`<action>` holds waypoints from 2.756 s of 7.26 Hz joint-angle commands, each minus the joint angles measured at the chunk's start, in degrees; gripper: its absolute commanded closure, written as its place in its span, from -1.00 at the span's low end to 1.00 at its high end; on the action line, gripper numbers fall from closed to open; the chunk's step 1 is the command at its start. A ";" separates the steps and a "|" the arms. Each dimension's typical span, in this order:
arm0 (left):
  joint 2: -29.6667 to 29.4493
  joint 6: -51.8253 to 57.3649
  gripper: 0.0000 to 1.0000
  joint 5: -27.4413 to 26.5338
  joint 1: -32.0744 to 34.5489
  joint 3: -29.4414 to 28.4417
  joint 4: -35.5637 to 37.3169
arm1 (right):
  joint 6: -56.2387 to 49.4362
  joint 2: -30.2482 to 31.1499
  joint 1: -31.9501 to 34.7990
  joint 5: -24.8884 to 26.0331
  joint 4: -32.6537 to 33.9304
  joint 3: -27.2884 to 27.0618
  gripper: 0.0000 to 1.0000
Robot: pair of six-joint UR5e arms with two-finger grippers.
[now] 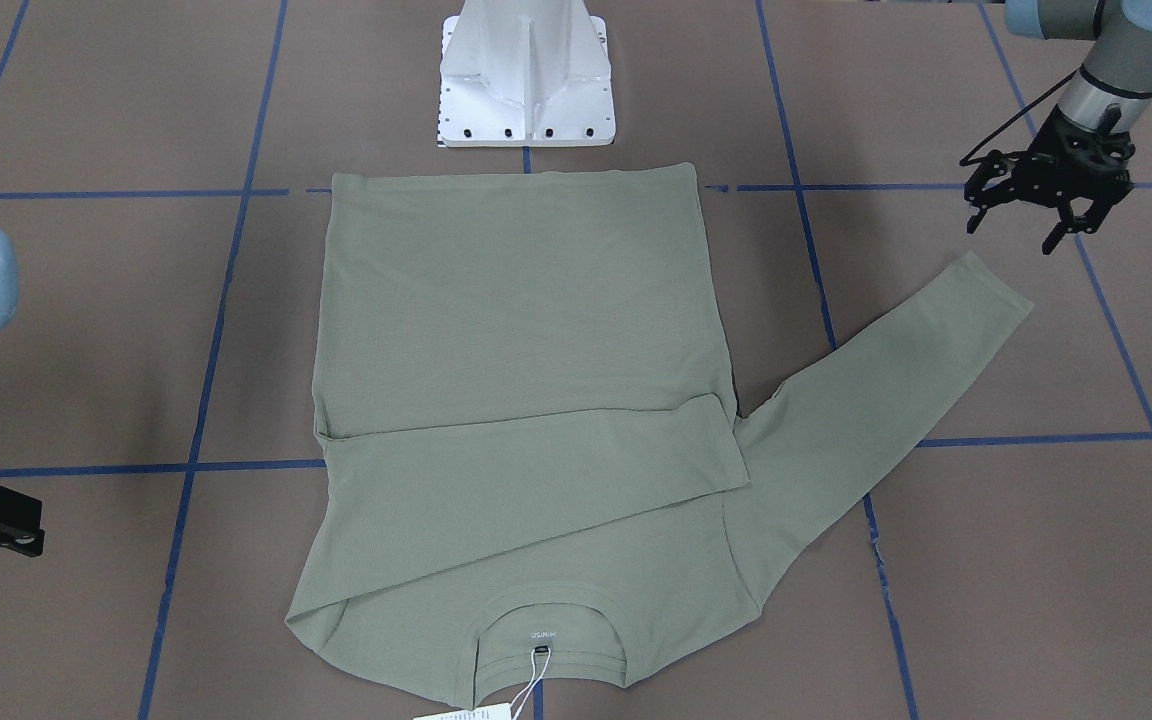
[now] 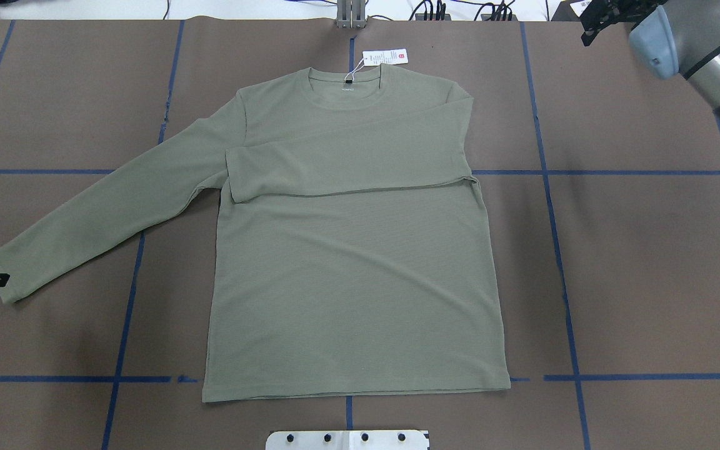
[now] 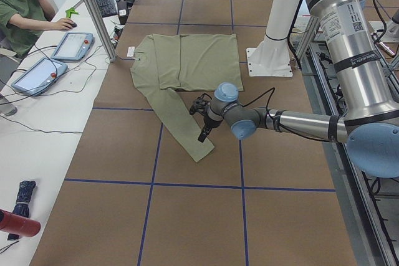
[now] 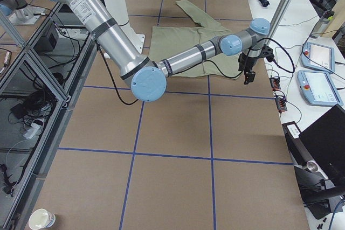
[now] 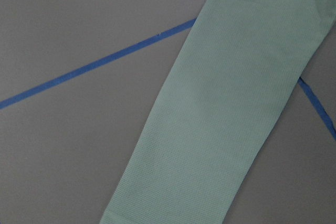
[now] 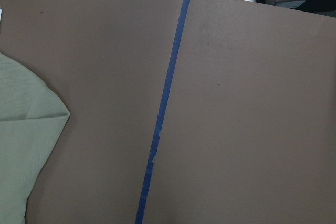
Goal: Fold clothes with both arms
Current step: 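Grasp the cuff of the other sleeve with the left gripper and lift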
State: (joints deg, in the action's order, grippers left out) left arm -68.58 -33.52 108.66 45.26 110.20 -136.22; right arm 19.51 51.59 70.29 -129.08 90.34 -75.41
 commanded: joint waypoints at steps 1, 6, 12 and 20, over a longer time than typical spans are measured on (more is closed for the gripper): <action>0.11 -3.38 -0.98 -3.63 -6.12 -3.22 -2.62 | 0.00 0.44 0.02 0.06 -0.08 -0.09 -1.00; -1.47 -3.13 -0.34 -4.69 -8.34 -8.08 -6.43 | 0.35 0.53 -0.07 0.15 -0.25 -0.18 -1.00; -1.30 -2.87 0.63 -4.78 -8.61 -8.16 -6.25 | 0.79 0.09 -0.24 0.06 -0.17 -0.09 -1.00; -29.25 -2.17 1.00 4.36 12.04 -0.35 19.40 | -13.18 6.33 6.17 -1.26 3.07 -0.09 -1.00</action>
State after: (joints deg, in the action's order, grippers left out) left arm -87.12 -35.42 111.39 53.85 108.87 -128.72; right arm 7.86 57.09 75.42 -130.23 91.73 -75.31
